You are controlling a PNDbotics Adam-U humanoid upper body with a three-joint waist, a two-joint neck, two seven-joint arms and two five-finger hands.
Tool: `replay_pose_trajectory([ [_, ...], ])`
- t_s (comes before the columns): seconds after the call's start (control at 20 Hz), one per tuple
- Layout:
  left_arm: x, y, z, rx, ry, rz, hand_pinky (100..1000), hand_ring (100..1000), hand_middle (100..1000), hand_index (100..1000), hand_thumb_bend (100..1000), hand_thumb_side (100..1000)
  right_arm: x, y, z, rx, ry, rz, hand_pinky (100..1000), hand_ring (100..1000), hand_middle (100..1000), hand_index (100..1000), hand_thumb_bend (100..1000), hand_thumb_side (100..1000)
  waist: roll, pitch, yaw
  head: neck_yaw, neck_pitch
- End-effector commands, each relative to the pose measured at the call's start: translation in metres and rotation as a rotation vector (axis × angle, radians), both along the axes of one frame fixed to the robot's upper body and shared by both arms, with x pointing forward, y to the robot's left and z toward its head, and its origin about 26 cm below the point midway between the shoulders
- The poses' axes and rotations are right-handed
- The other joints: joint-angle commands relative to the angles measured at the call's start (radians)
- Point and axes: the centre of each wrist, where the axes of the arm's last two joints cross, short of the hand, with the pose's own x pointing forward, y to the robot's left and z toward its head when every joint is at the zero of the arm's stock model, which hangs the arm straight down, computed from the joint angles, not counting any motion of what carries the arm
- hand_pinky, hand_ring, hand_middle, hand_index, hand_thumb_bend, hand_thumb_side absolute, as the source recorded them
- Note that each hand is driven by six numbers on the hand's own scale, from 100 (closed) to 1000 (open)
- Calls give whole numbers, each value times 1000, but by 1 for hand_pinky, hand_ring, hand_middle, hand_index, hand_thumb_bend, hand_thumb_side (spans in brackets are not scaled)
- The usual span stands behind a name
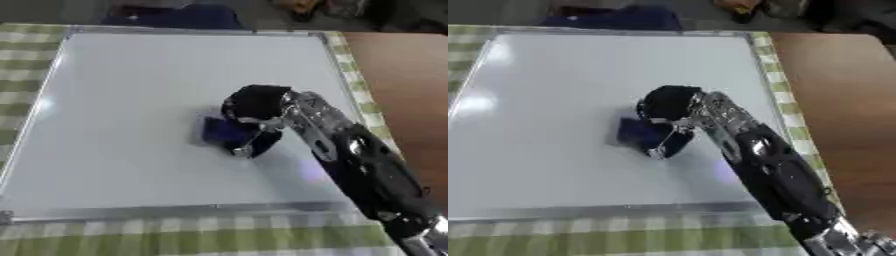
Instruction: Wipe the whiteboard clean with a brush.
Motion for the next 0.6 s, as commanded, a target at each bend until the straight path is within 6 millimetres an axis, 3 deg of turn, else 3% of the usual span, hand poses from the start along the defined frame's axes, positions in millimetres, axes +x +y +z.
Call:
replay_pose_trajectory([
  [0.05,-3,4,10,25,-37,13,449,497,513,535,157,937,-3,-13,15,-3,-46,-18,511,594,247,100,100,496,5,-16,-4,8,-12],
  [0.6,-4,6,10,33,-39,28,448,496,513,533,154,938,-19,-32,42,83,-115,-27,449,495,134,100,100,448,3,-14,-18,24,-19],
])
